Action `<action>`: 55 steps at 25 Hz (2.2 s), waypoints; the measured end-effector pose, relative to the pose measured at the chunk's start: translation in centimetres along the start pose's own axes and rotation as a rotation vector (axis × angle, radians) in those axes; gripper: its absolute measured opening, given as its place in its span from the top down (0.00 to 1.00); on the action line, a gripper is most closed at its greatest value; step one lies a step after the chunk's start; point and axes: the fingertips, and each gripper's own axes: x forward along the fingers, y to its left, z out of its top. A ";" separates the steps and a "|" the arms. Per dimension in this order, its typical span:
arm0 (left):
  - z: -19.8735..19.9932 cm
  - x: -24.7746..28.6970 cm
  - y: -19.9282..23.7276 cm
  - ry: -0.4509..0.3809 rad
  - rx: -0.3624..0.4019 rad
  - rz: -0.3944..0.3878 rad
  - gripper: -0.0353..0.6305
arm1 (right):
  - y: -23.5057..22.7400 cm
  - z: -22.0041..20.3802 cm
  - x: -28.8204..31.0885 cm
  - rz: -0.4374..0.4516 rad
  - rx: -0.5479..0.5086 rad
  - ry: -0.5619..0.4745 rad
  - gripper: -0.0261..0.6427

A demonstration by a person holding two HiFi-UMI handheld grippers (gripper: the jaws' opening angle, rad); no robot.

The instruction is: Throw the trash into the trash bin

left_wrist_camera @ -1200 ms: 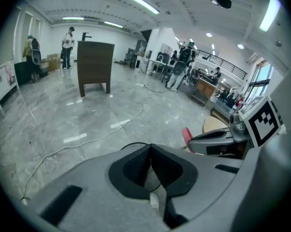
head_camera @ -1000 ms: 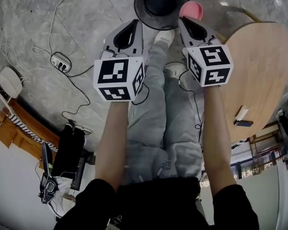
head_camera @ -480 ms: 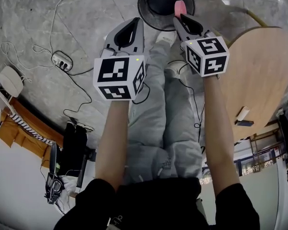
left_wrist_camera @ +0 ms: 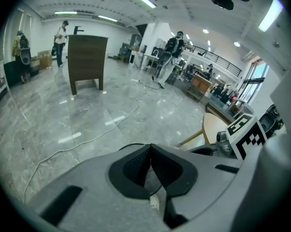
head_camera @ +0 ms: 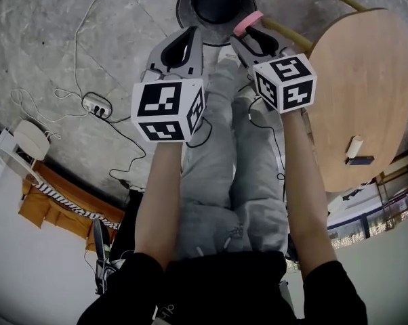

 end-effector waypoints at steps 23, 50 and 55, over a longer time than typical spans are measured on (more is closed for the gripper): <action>1.8 1.6 -3.5 0.028 0.072 -0.081 0.94 | 0.1 1.5 -4.7 -0.077 0.007 -0.085 0.93; -7.7 2.7 -43.3 0.194 0.616 -0.612 0.94 | -14.9 -24.4 -42.4 -0.983 0.699 -0.519 0.94; -12.4 1.7 -48.1 0.239 0.672 -0.649 0.94 | -15.1 -31.5 -46.5 -1.051 0.782 -0.561 0.94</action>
